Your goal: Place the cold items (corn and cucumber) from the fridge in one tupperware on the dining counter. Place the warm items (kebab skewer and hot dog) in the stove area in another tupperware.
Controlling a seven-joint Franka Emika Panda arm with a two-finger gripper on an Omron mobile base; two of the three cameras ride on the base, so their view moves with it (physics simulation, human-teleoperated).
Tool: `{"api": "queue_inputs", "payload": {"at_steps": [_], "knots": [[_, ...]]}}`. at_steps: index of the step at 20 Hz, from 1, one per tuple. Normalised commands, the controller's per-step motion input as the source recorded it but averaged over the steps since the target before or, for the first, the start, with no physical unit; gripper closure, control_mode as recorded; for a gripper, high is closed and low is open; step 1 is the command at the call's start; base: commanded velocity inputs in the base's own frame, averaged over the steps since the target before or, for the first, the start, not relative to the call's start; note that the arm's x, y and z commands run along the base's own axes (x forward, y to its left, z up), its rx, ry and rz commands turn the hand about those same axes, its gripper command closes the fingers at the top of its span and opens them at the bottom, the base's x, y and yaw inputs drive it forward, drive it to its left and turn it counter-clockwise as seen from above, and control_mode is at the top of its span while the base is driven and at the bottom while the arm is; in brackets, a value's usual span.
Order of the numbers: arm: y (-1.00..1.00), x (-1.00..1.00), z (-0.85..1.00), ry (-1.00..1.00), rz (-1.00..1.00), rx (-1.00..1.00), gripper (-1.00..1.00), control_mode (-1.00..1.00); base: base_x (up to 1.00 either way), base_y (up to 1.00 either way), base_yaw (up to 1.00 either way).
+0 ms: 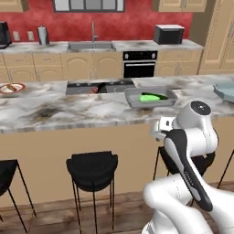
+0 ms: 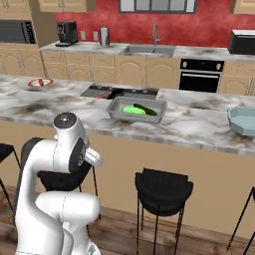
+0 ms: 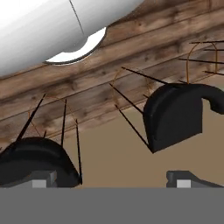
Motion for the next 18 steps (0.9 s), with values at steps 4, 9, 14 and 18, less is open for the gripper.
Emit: {"api": "queue_inputs", "payload": {"at_steps": [4, 9, 14, 18], "knots": [[0.0, 0.0, 0.0, 0.0, 0.0, 0.0, -1.0, 1.0, -0.58, 0.85, 0.03], [0.0, 0.0, 0.0, 0.0, 0.0, 0.0, -1.0, 1.0, -0.14, 1.0, 0.0], [0.0, 0.0, 0.0, 0.0, 0.0, 0.0, -1.0, 1.0, 0.0, 1.0, -0.01], [0.0, 0.0, 0.0, 0.0, 0.0, 0.0, -1.0, 1.0, 0.0, 1.0, -0.04]]}}
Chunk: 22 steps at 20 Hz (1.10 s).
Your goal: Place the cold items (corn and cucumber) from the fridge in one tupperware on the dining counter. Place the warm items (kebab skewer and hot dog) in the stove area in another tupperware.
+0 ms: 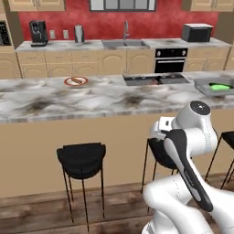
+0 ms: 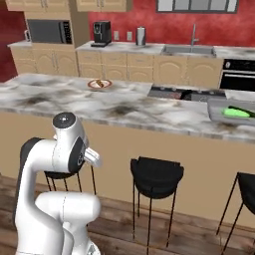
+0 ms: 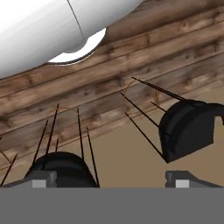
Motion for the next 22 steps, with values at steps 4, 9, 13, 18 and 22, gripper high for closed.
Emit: {"api": "queue_inputs", "payload": {"at_steps": [4, 9, 13, 18, 22], "knots": [[0.0, 0.0, 0.0, 0.0, 0.0, 0.0, -1.0, 1.0, 0.0, 1.0, -0.13], [0.0, 0.0, 0.0, 0.0, 0.0, 0.0, -1.0, 1.0, 0.0, 1.0, -0.27], [0.0, 0.0, 0.0, 0.0, 0.0, 0.0, -1.0, 1.0, 0.0, 1.0, -0.32], [0.0, 0.0, 0.0, 0.0, 0.0, 0.0, -1.0, 1.0, 0.0, 1.0, -0.24], [0.0, 0.0, 0.0, 0.0, 0.0, 0.0, -1.0, 1.0, 0.0, 1.0, -0.21]]}}
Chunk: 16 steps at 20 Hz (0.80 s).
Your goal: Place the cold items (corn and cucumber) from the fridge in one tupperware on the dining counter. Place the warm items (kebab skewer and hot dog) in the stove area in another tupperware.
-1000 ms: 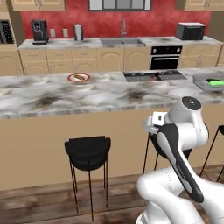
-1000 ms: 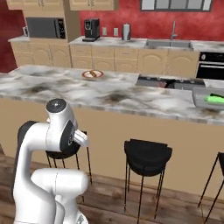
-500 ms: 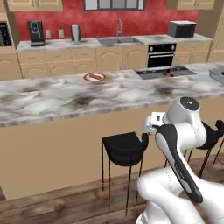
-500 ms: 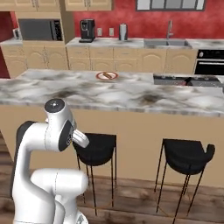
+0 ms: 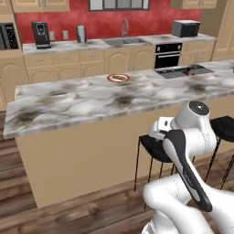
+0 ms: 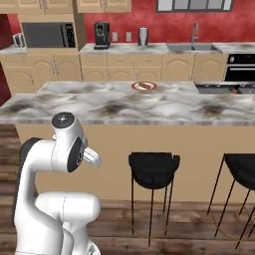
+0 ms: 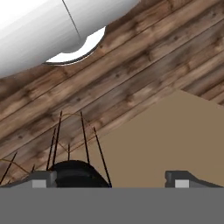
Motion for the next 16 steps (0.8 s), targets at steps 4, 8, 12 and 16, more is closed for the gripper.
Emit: {"api": "queue_inputs", "payload": {"at_steps": [4, 8, 12, 16], "knots": [[0.0, 0.0, 0.0, 0.0, 0.0, 0.0, -1.0, 1.0, 0.0, 1.0, -0.25], [0.0, 0.0, 0.0, 0.0, 0.0, 0.0, -1.0, 1.0, 0.0, 1.0, -0.26], [0.0, 0.0, 0.0, 0.0, 0.0, 0.0, -1.0, 1.0, 0.0, 1.0, -0.25], [0.0, 0.0, 0.0, 0.0, 0.0, 0.0, -1.0, 1.0, 0.0, 1.0, -0.26]]}}
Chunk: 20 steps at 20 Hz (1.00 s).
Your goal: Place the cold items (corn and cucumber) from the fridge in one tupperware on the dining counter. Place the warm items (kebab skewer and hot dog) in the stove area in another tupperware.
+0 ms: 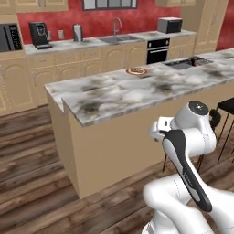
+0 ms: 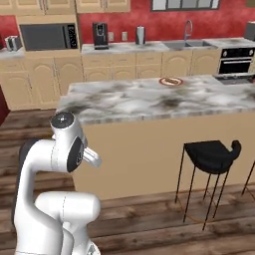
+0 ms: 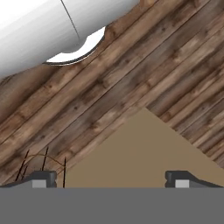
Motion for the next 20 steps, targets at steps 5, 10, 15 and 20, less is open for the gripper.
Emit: {"api": "queue_inputs", "payload": {"at_steps": [5, 10, 15, 20], "knots": [[0.0, 0.0, 0.0, 0.0, 0.0, 0.0, -1.0, 1.0, 0.04, 1.0, -0.3], [0.0, 0.0, 0.0, 0.0, 0.0, 0.0, -1.0, 1.0, 0.19, 1.0, -0.46], [0.0, 0.0, 0.0, 0.0, 0.0, 0.0, -1.0, 1.0, 0.12, 1.0, -0.61], [0.0, 0.0, 0.0, 0.0, 0.0, 0.0, -1.0, 1.0, 0.11, 1.0, -0.54]]}}
